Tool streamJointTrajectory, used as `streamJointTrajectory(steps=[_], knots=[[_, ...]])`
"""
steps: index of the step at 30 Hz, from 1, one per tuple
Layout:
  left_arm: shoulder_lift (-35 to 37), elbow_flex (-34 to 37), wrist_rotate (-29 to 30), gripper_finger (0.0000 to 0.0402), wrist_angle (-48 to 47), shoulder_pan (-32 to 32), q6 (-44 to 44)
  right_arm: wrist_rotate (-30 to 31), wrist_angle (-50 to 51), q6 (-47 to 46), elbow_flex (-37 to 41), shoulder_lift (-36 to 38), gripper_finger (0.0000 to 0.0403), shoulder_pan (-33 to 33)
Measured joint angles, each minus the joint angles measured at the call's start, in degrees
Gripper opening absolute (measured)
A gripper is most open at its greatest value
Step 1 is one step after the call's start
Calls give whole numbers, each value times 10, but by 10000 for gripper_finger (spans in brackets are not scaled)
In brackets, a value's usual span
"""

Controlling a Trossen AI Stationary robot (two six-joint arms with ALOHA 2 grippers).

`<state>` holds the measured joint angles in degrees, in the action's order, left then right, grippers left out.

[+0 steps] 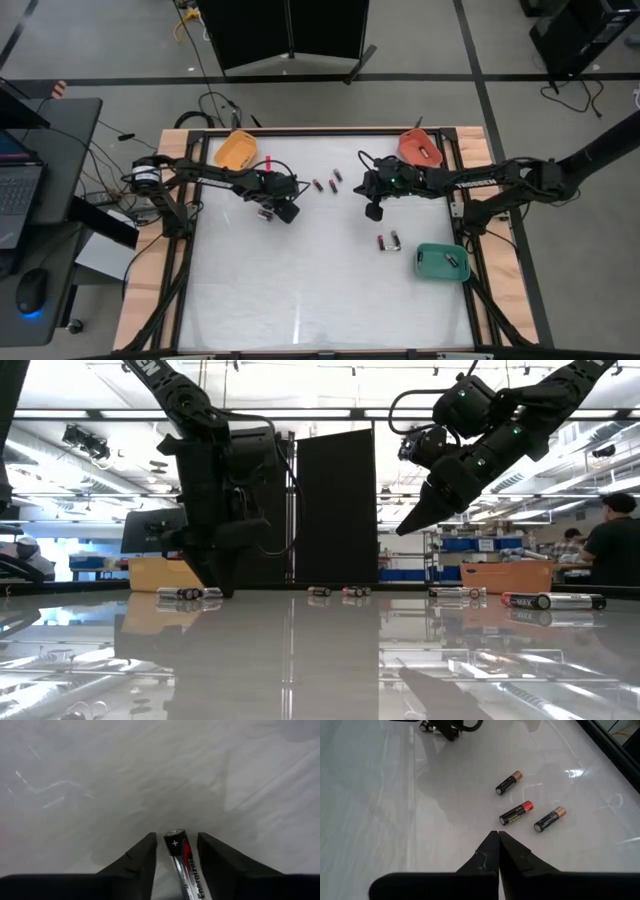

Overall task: Sort batteries
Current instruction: Put the silver battery into the orange bin

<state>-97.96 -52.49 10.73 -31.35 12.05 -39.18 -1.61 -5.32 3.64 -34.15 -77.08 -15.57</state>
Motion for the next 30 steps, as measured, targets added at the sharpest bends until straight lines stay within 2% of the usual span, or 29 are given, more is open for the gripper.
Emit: streamJointTrajectory(steps=[8, 14, 21, 25, 27, 30], knots=[[-2, -21, -15, 48, -9, 1, 74, 0, 2, -1, 0, 0, 9, 0], [-2, -61, -2, 46, 38, 0, 158, 0, 28, -4, 0, 0, 9, 2], [12, -64, -2, 46, 217, 3, 241, 0, 24, 13, 24, 0, 9, 6], [12, -64, -5, 46, 308, 5, 286, 0, -22, -6, 66, 6, 9, 10], [14, -64, -23, 46, 354, 8, 300, 1, -79, -26, 94, 9, 9, 14], [14, -54, -87, 46, 447, 18, 303, 2, -164, -65, 141, 15, 9, 26]])
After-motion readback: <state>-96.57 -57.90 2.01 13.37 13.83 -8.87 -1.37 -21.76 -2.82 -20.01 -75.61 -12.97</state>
